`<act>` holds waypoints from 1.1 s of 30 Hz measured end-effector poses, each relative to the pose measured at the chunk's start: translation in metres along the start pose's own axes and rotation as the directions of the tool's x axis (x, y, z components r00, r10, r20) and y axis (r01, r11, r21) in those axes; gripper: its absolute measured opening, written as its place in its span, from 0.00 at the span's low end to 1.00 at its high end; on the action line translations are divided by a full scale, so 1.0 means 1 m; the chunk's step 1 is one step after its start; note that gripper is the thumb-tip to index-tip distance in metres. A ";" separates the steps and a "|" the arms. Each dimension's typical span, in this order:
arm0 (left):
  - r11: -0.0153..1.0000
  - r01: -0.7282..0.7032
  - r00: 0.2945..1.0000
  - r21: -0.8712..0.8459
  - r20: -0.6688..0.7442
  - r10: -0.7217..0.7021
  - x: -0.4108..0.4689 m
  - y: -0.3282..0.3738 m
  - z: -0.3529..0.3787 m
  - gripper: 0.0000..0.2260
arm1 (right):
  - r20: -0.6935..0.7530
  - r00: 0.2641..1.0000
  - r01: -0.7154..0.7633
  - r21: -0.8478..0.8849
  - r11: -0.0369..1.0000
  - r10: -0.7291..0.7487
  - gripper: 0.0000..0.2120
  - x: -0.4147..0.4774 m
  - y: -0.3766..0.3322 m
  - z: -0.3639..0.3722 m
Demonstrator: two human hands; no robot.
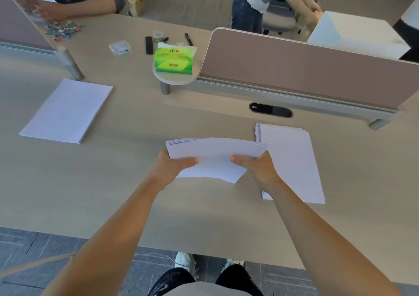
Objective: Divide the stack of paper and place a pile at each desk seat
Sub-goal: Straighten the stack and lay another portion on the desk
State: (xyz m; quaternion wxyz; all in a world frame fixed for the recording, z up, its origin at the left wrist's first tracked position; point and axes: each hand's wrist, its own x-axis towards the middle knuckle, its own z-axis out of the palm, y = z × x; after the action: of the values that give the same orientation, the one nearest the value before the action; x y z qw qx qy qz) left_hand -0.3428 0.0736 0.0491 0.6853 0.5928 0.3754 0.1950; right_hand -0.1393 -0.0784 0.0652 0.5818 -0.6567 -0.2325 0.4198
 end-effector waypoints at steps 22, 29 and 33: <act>0.939 0.055 0.966 0.340 -0.254 0.036 0.009 0.001 -0.031 0.26 | 0.143 0.988 0.147 -0.697 0.702 -0.065 0.32 0.034 -0.047 -0.049; 0.967 0.018 0.968 0.254 -0.246 0.046 0.014 0.065 -0.007 0.11 | 0.284 0.954 0.237 -0.513 0.825 -0.097 0.15 0.075 -0.104 -0.077; 0.989 0.091 0.976 0.113 -0.208 -0.066 0.020 0.066 0.003 0.11 | 0.322 0.946 0.167 -0.443 0.881 -0.018 0.12 0.078 -0.083 -0.081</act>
State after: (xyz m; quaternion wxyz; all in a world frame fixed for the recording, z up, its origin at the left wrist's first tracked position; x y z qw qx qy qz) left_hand -0.3162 0.1007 0.1063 0.6129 0.5953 0.4778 0.2041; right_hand -0.0159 -0.0445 0.1201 0.3837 -0.6909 -0.4456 0.4206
